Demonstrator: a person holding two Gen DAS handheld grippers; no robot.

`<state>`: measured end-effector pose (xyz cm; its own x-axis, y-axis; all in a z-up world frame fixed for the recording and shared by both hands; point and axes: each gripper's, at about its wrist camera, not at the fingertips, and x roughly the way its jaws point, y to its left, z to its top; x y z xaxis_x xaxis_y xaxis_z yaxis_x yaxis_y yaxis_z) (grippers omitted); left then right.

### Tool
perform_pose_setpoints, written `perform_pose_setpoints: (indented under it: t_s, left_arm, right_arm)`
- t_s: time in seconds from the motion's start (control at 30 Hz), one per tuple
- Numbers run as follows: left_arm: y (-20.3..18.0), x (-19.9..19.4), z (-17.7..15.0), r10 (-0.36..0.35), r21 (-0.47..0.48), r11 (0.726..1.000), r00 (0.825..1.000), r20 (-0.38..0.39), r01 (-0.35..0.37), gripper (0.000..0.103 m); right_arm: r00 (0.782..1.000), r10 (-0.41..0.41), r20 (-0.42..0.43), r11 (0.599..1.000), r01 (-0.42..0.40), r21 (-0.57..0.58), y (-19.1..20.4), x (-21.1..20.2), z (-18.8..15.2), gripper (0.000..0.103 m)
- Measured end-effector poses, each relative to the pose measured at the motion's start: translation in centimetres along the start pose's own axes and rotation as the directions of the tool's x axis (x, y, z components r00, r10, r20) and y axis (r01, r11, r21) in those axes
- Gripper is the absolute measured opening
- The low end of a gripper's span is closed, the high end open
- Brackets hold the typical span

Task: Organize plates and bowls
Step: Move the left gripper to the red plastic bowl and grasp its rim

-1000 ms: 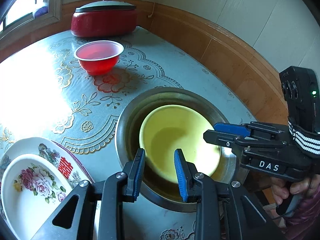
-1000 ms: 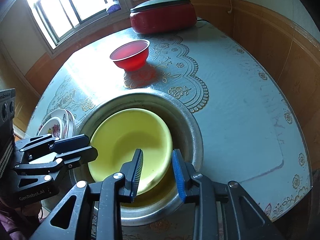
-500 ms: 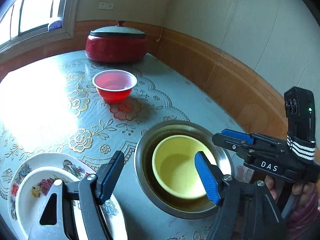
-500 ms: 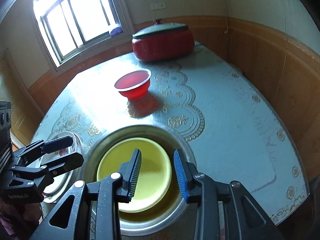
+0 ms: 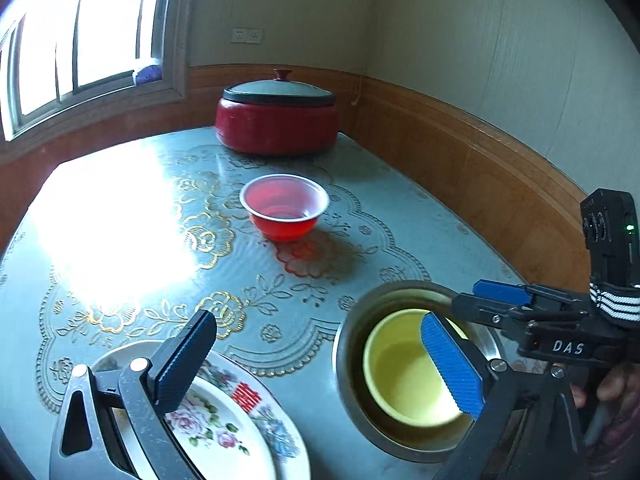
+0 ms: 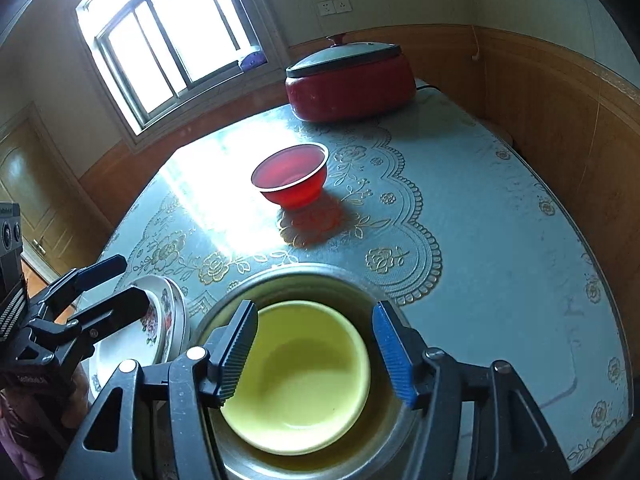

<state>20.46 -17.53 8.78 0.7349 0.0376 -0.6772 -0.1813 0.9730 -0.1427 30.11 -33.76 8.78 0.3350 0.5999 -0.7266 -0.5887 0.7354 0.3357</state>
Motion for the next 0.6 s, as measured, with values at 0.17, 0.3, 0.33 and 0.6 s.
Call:
perform_pose_setpoints:
  t_s: [0.17,0.3,0.33,0.6]
  left_arm:
    - [1.3,0.5,1.0,0.012,-0.039,0.999,1.000,0.000,-0.012,0.103]
    - [2.6,1.1,2.2,-0.035,-0.107,0.994,0.999,-0.016,0.033,0.103]
    - [3.0,1.3,2.6,-0.054,-0.129,0.990,0.998,-0.023,0.051,0.103]
    - [5.5,4.1,4.8,-0.059,-0.240,0.970,0.994,-0.088,0.036,0.103]
  right_arm:
    - [0.993,0.116,-0.036,0.989,-0.112,0.097,-1.3,1.1,1.9,0.060]
    - [0.971,0.234,-0.040,0.959,-0.224,0.176,-1.7,1.9,3.3,0.060]
    - [0.964,0.261,-0.040,0.949,-0.249,0.194,-1.8,2.2,3.7,0.060]
    - [0.897,0.442,-0.019,0.843,-0.408,0.350,-2.9,5.1,6.8,0.060]
